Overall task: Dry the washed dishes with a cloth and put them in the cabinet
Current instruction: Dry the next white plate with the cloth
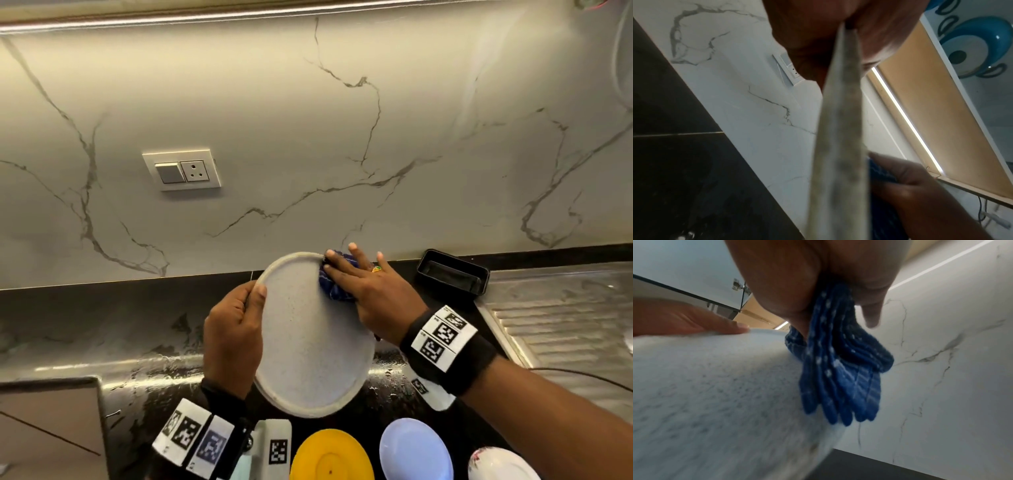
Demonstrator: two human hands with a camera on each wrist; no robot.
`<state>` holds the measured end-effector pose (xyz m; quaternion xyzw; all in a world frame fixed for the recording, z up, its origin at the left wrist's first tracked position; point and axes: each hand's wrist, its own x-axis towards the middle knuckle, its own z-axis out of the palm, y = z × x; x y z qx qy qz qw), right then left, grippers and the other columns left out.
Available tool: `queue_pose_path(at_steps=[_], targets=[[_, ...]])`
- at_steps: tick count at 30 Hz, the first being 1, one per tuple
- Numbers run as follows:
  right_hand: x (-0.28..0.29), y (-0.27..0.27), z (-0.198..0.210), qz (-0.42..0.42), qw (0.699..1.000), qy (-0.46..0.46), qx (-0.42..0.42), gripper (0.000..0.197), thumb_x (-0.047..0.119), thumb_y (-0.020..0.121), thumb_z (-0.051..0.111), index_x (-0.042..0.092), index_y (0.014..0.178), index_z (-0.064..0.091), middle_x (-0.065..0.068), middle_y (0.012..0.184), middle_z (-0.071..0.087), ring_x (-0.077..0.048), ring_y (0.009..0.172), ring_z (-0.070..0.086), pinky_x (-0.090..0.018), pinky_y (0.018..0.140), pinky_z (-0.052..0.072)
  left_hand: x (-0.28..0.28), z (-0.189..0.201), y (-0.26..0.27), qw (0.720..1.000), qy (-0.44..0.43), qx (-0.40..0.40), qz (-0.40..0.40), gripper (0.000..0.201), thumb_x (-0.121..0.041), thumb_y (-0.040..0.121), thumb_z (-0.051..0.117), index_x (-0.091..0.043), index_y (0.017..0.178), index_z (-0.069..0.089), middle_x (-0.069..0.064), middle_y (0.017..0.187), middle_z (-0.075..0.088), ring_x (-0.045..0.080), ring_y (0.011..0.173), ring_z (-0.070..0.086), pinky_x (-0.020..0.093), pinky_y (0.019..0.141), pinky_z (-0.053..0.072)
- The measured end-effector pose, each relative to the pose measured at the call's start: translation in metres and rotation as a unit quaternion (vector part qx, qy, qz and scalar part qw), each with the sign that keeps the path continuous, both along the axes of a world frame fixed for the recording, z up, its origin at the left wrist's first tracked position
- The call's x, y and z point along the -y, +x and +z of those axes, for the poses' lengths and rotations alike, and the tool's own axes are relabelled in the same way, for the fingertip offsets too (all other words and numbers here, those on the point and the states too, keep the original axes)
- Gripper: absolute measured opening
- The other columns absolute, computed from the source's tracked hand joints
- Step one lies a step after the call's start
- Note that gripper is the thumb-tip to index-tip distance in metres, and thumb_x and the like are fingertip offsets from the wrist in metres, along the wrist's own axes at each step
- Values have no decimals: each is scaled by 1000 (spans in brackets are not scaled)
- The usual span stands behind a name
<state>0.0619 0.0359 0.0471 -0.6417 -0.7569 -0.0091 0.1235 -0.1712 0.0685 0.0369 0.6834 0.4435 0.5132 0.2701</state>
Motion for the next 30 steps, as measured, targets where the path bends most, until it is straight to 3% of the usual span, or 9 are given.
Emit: queue_pose_path(at_steps=[4, 8, 13, 17, 22, 24, 26, 27, 30], targets=[[15, -2, -12, -90, 981, -67, -156, 65, 0, 96, 42, 32, 152, 36, 7, 166, 6, -29, 153, 10, -50, 121, 24, -17, 15, -11, 994, 35, 46, 93, 21, -18, 103, 57, -5, 104, 73, -7, 78, 63, -3, 69, 57, 8, 61, 43], [35, -13, -38, -85, 900, -36, -426, 56, -5, 91, 53, 27, 136, 61, 4, 142, 57, -13, 129, 55, -32, 110, 42, -17, 19, -4, 989, 65, 52, 119, 24, -20, 104, 56, -3, 109, 71, -14, 79, 60, -11, 72, 56, 3, 64, 40], [49, -15, -37, -168, 512, -121, -834, 31, 4, 100, 45, 0, 125, 62, -24, 109, 71, -35, 90, 70, -44, 78, 56, -2, 12, -6, 984, 161, -78, 24, 33, -37, 100, 51, -16, 121, 65, -19, 80, 62, -5, 65, 59, 10, 56, 45], [61, -13, -31, -130, 339, -144, -921, 59, 46, 101, 45, -3, 132, 59, -28, 129, 61, -42, 116, 62, -53, 95, 53, 4, -1, -18, 924, 287, -217, -129, 27, -34, 101, 52, -28, 125, 60, -11, 119, 70, 5, 112, 63, 40, 93, 49], [68, -20, -29, -130, 352, -137, -917, 40, 37, 87, 63, 6, 110, 75, -10, 107, 72, -24, 88, 70, -39, 103, 50, 15, -4, -30, 863, 363, -289, -199, 29, -46, 105, 44, -34, 128, 58, -6, 143, 60, 26, 141, 48, 62, 112, 35], [72, -19, -27, -137, 363, -129, -913, 34, 31, 86, 63, 4, 104, 73, -16, 104, 74, -31, 86, 72, -46, 93, 55, 19, -10, -36, 911, 289, -227, -190, 54, -64, 96, 50, -30, 138, 52, 5, 157, 44, 31, 150, 32, 59, 120, 27], [76, -18, -26, -112, 372, -155, -908, 40, 32, 76, 76, 3, 103, 77, -19, 114, 71, -36, 92, 71, -50, 94, 53, 24, -9, -39, 985, 36, 1, -170, 98, -86, 77, 52, -28, 154, 35, 0, 166, 27, 24, 154, 24, 50, 122, 27], [77, -16, -29, -101, 373, -165, -908, 48, 31, 64, 88, 4, 102, 78, -20, 117, 70, -37, 93, 71, -50, 91, 55, 26, -7, -38, 972, -108, 141, -151, 114, -93, 67, 53, -28, 157, 29, -3, 166, 27, 20, 151, 31, 51, 119, 32], [85, -19, -32, -83, 371, -179, -907, 74, 28, 43, 99, 3, 108, 76, -23, 120, 68, -40, 96, 70, -51, 80, 59, 29, -6, -30, 817, -409, 351, -204, 100, -89, 78, 38, -21, 150, 44, 14, 146, 56, 35, 126, 61, 56, 92, 56]])
